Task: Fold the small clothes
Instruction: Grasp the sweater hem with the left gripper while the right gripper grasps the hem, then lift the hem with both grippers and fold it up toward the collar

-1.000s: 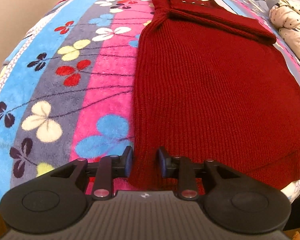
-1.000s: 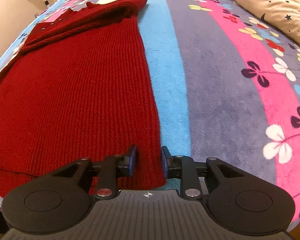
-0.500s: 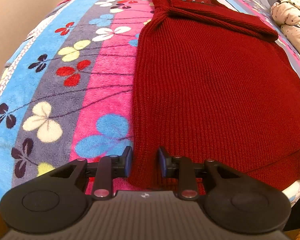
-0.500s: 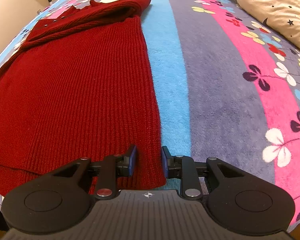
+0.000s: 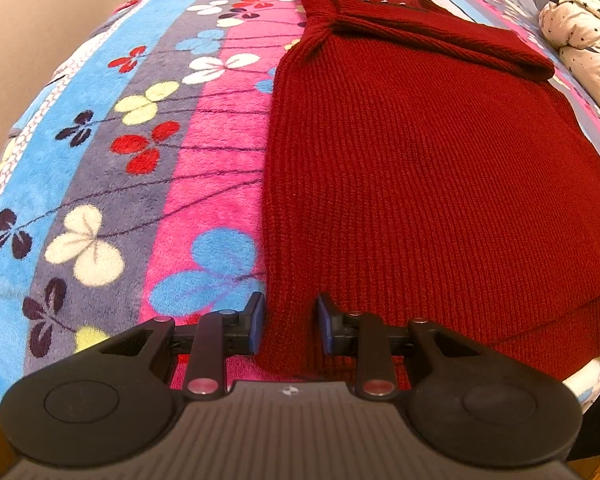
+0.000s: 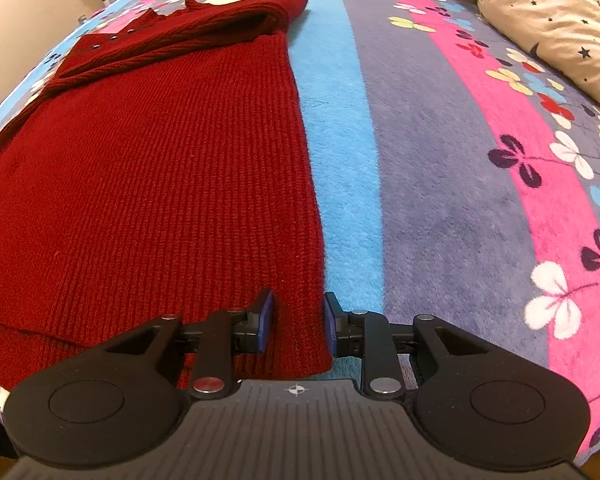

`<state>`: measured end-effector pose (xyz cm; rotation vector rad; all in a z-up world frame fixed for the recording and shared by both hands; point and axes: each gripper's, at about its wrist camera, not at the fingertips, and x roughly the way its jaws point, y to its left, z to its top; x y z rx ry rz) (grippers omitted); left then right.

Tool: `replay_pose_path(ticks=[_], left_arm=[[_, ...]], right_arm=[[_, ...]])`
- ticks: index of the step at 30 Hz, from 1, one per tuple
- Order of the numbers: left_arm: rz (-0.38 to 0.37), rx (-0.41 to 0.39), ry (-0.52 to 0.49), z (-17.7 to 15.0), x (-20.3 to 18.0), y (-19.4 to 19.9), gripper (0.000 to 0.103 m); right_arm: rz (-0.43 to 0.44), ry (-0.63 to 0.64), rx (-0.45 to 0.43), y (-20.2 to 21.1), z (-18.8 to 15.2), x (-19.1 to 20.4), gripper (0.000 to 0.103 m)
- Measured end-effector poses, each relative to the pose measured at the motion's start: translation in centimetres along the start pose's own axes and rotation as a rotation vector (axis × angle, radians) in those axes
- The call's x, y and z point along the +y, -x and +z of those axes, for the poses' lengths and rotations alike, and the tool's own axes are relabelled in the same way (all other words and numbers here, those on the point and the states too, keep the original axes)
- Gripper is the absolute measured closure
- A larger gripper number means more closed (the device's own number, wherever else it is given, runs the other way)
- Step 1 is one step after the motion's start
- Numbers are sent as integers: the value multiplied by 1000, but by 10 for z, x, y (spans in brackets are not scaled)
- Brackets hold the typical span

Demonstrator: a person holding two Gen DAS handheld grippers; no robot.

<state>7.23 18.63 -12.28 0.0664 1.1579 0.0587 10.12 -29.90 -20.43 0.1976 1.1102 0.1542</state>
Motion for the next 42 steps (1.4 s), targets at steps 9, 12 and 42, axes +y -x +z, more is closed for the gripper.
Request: replay_pose_path(ticks=[9,12,42], left_arm=[[-50,-94,-14,9,-6,35,93],[-116,-191,-10,11,-7,73,94],[-187,50,268,-29,11,40,55]], right_arm=[[168,-150,-192,62,15,-27,93],[239,-180,-288,100,14,-32,95],[36,-127,64,11,-21,-31,61]])
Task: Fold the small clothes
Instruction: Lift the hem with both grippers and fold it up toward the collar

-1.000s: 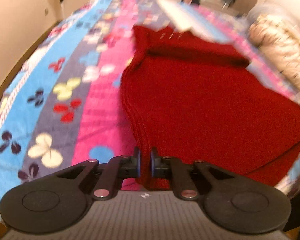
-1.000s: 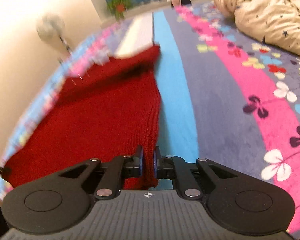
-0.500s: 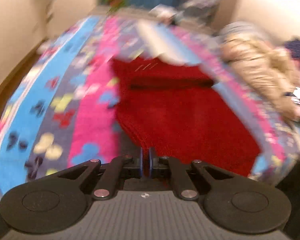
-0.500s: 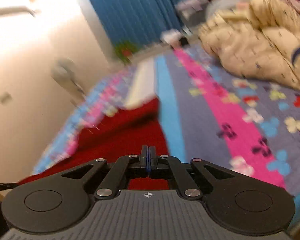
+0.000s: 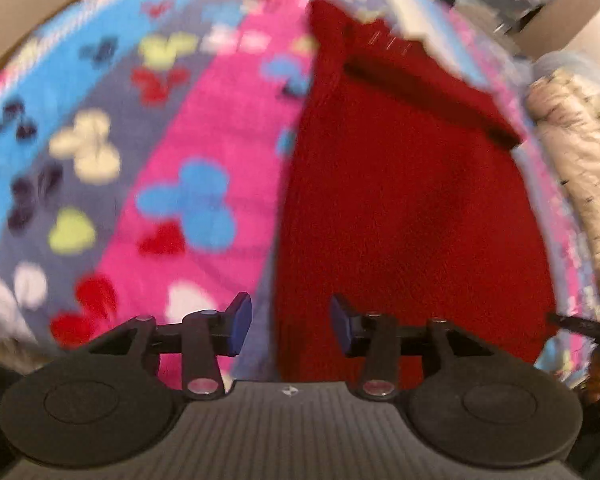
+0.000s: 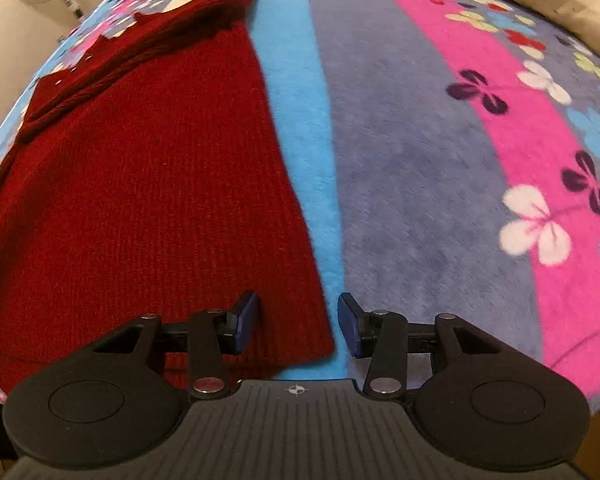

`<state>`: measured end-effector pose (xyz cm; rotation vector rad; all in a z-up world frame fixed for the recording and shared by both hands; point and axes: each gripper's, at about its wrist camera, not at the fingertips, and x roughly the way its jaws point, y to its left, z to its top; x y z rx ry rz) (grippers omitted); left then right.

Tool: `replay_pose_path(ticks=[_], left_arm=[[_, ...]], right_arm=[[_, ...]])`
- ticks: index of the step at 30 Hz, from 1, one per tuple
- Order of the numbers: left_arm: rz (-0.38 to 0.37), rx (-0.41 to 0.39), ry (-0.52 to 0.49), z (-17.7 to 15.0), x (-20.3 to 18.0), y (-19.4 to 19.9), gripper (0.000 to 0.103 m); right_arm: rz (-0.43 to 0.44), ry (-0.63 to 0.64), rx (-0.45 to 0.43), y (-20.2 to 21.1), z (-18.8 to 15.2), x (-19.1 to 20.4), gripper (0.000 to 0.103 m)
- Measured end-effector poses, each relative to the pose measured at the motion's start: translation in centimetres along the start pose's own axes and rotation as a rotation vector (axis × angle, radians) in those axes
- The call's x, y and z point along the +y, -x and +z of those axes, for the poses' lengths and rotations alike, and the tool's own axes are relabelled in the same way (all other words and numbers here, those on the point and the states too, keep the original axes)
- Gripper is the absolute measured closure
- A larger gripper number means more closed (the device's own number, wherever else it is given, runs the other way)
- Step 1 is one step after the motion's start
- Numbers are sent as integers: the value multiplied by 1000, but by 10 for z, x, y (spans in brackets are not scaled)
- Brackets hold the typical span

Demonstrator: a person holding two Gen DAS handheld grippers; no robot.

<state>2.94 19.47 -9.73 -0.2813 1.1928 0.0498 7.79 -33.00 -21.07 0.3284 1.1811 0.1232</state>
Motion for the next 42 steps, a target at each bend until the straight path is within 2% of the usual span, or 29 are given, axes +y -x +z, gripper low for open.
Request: replay_pose_path(ticks=[1,2,3,4,5,7,8,9,10,12,17,19,24,27,30,33,34,35,37,39,40,42], left_arm=[[15,20,-3,-1,-1,-7,55],[17,33,-9,-1,-3,-13,55],[11,42,-13,-1,-6,-17,55],[6,53,-24,-3,-9,-21,55],[14,64,-43,-4,-12,-25,56],[78,78,-91,-8,-18,-32,57],[87,76,-105,-11,-20,-34,62],[81,73,-121,-12,-22,-34,86],[62,74,-136,-13,-24,-32,92],[69,42,-156,-14,-29,-25,95],[-22,-165,-221,-17,-29,57,97],[-74,-226,-214,-16,-21,95,98],[-148,-331,-226,-28,-3,174,98],[-199,-336,-199,-28,4,196,98],[-195,-331,-191,-1,2,175,98],[-197,-305,-187,55,-2,128,97],[-185,-292,-161,86,1,97,97],[-172,-274,-81,114,9,68,98],[-84,-281,41,158,26,20,96],[-40,-292,76,178,38,-8,96],[-51,-307,95,179,45,-18,95],[-97,-286,112,170,54,-31,89]], right_arm=[[7,9,-1,-1,-1,2,71],[9,26,-7,1,-3,6,74],[8,63,-19,3,-5,12,85],[6,91,-29,4,-3,15,90],[1,110,-39,6,-4,17,91],[16,100,-60,15,-6,17,93],[36,77,-77,22,-6,14,93],[56,55,-96,28,-5,9,94],[73,36,-117,35,-5,5,94],[125,-15,-168,57,-4,-4,94],[250,-52,-355,141,-5,-8,96],[292,-48,-407,173,-7,-9,98],[375,-8,-484,246,-36,-15,98],[415,-29,-480,258,-50,-25,98],[427,-81,-450,235,-30,-31,98],[415,-153,-391,174,38,-31,98],[391,-167,-385,151,64,-30,98],[373,-213,-371,125,89,-32,97],[305,-350,-325,70,128,-44,96],[137,-429,-285,32,142,-55,92],[121,-455,-274,22,139,-59,92],[195,-467,-304,12,122,-64,92]])
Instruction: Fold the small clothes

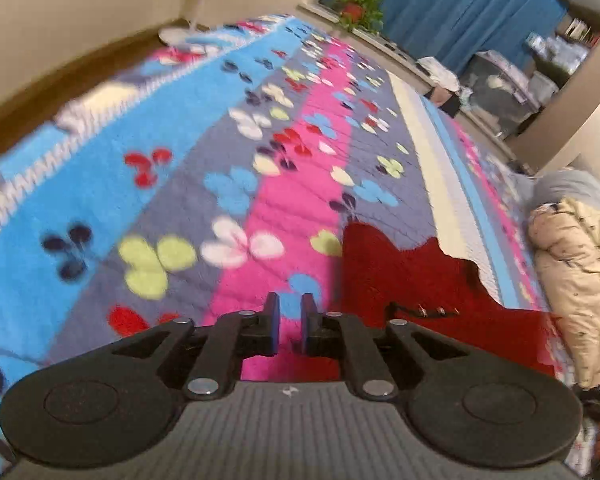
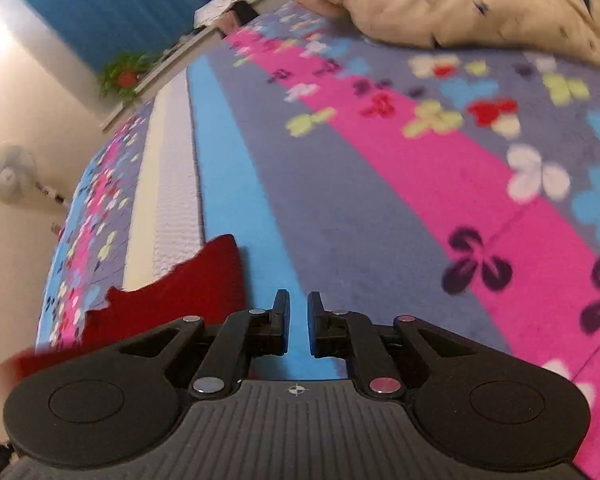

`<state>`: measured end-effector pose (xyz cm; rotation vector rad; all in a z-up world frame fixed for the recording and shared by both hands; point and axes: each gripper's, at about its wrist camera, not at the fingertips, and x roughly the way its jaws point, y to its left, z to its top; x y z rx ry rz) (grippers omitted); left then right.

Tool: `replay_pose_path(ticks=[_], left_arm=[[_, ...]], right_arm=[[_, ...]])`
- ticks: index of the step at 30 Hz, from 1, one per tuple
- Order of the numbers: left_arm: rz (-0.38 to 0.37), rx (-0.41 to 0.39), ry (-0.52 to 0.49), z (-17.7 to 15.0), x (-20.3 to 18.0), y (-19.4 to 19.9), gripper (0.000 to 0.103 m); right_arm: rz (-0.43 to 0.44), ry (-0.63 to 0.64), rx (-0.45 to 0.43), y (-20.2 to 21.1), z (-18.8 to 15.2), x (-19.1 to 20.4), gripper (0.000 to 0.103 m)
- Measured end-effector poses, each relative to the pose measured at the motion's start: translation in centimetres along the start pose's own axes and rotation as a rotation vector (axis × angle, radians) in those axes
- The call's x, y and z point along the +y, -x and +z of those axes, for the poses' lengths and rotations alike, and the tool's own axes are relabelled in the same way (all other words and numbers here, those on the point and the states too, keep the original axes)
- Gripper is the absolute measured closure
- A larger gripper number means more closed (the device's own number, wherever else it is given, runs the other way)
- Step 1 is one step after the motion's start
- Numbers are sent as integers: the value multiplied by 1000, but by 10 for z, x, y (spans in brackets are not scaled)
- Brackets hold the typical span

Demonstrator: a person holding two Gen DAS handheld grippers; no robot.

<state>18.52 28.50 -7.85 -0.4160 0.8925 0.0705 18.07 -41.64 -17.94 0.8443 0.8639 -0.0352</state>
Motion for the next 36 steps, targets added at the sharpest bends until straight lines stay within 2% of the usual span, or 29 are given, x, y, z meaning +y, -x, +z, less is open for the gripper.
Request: replay_pose_path(ticks=[1,2,3,5,6,7,10,13,14,15,16,17,18,20,22,25,28,30,33,34,35,36], left_arm=[[10,51,1,-2,2,-5,88],[15,66,-10,-2,2,-5,83],[8,48,-37,-3,1,-5,64],[23,45,-91,-6,-3,-8,38],[33,67,-101,-7,-3,-14,36],[38,104,-100,-8,-3,-22,36],[62,209,-90,-17,-3,-42,36],[84,260,-134,-26,-9,-53,36],[77,258,-156,-27,-13,-53,38],[59,257,-178,-28,-18,-53,49],[46,254,-192,-29,-20,-53,60],[41,246,-205,-30,-23,-52,85],[37,229,-227,-30,-27,-49,93],[48,160,-297,-28,-38,-36,95],[11,67,-344,-23,-46,-18,95],[-57,-119,-355,-10,-52,8,95],[-56,-280,-344,2,-60,14,95],[-27,-346,-308,9,-62,6,95],[26,-390,-293,16,-65,-13,96],[84,-388,-307,15,-67,-26,101],[172,-363,-324,15,-69,-44,103],[261,-285,-339,15,-64,-66,103]], right_arm=[[37,4,0,0,-9,-6,89],[14,-12,54,-5,-14,-10,86],[-2,-37,93,-7,-14,-8,83],[98,18,40,-3,-12,2,71],[103,71,32,-4,-13,11,53],[96,102,37,-7,-15,16,43],[108,127,146,-24,-25,22,43],[99,192,180,-32,-32,35,44],[92,223,185,-33,-35,42,45],[87,254,183,-35,-39,45,56],[96,281,176,-32,-41,49,75],[103,311,159,-28,-43,54,85],[101,341,131,-20,-40,58,92],[119,364,67,-8,-35,63,92],[186,345,-30,11,-26,63,93],[258,366,-200,39,-17,65,93],[245,382,-324,39,-6,68,93],[186,375,-344,23,0,71,93],[110,373,-318,-8,6,73,93],[71,371,-282,-22,5,74,93],[-5,357,-216,-42,5,70,93],[-86,339,-135,-64,3,66,93]])
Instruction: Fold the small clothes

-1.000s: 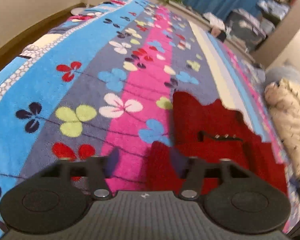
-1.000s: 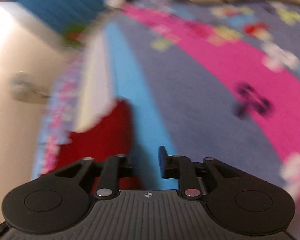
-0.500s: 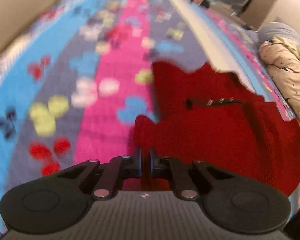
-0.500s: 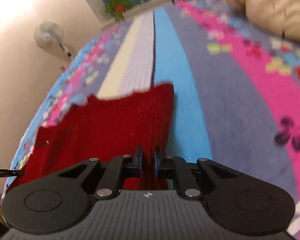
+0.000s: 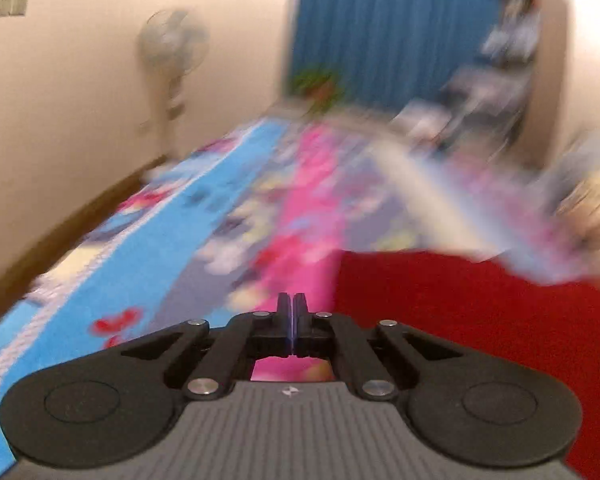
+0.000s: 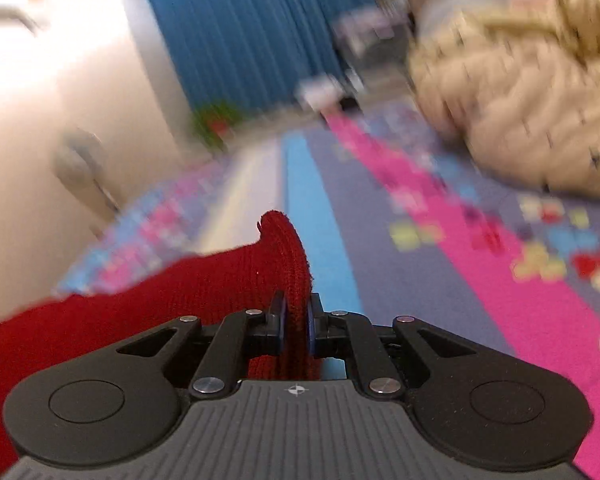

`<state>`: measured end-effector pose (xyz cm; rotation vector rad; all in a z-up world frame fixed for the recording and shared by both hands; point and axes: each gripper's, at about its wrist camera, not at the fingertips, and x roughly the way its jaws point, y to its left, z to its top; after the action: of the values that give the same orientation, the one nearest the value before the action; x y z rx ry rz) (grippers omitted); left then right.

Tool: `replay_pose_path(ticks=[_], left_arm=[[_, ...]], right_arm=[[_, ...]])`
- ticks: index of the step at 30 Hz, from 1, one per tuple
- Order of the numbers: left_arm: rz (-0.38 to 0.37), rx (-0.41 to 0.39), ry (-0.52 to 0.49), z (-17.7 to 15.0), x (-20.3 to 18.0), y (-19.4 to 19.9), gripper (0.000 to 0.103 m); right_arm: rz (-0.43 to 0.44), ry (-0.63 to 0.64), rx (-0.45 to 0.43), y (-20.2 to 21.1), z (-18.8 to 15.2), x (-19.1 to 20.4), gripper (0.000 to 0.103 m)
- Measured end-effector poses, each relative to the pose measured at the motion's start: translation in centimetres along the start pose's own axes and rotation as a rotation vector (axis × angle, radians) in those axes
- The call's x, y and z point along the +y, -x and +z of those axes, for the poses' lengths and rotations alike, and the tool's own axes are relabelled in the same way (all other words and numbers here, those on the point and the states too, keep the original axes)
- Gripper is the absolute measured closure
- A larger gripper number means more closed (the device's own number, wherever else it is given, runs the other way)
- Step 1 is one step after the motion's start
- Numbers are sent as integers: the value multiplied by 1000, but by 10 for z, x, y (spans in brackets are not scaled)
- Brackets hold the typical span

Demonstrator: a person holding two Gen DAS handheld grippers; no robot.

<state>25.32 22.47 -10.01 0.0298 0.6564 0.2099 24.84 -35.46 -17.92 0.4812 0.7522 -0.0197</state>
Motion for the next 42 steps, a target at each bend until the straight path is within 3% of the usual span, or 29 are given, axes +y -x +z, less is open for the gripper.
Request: replay_pose_path(ticks=[1,2,3,6,8,10,11,12,13,15,17,19,20,22,23,25,27,29,30,32,35,36,37,39,42], left_arm=[[27,104,-10,-8,1,-20,103],[24,231,12,-20,5,-42,103],[20,290,37,-27,8,-53,103],[-16,276,69,-19,11,-50,100],[-83,250,128,-10,16,-41,91],[-156,231,179,-3,16,-34,71],[-186,225,194,-1,15,-33,51],[-205,229,199,2,10,-37,38],[-232,248,194,1,6,-39,35],[-263,311,150,-2,-6,-40,34],[-245,328,70,-7,-18,-44,35],[-263,298,34,-7,-23,-41,63],[-291,287,37,-5,-23,-39,88],[-280,231,3,-2,-28,-29,89],[-277,200,-25,-1,-30,-23,90],[-273,122,-33,3,-31,-13,90],[-302,28,26,11,-24,3,91],[-293,-40,52,13,-21,12,91],[-263,-55,39,13,-23,12,90],[-180,-27,-22,10,-29,-1,90],[-145,192,-18,-3,-30,-33,84],[-121,257,-9,-5,-30,-39,81],[-100,267,-7,-3,-30,-35,80],[-80,236,-31,6,-31,-21,65],[-105,244,-33,16,-28,7,54]], right_arm=[[-44,-21,86,-17,-6,-5,93],[-39,-66,145,-29,-11,-11,93],[-10,-109,169,-35,-11,-15,93],[-33,-3,136,-29,-7,-2,93],[-36,7,142,-28,-7,-1,90],[-45,-18,151,-29,-4,-5,80],[-53,-33,153,-26,-4,-5,76],[-65,-53,156,-25,-6,-7,67],[-70,-73,157,-22,-6,-9,59],[-54,-111,161,-25,-10,-11,53],[-40,-145,174,-26,-11,-16,53],[-24,-163,177,-28,-12,-17,54],[-15,-160,176,-28,-12,-16,58],[30,-136,159,-24,-11,-11,92],[25,-111,131,-21,-9,-7,92],[29,-65,27,-6,-3,3,94],[91,-95,-116,16,7,4,94],[104,-59,-207,27,10,12,94],[77,-29,-212,23,10,15,94],[33,-23,-139,3,7,14,94],[-48,-84,153,-46,-5,-1,89],[-70,-128,166,-48,-9,-8,73],[-91,-159,143,-43,-8,-12,53],[-112,-167,85,-23,-2,-15,53],[-80,-182,43,11,0,-20,52]])
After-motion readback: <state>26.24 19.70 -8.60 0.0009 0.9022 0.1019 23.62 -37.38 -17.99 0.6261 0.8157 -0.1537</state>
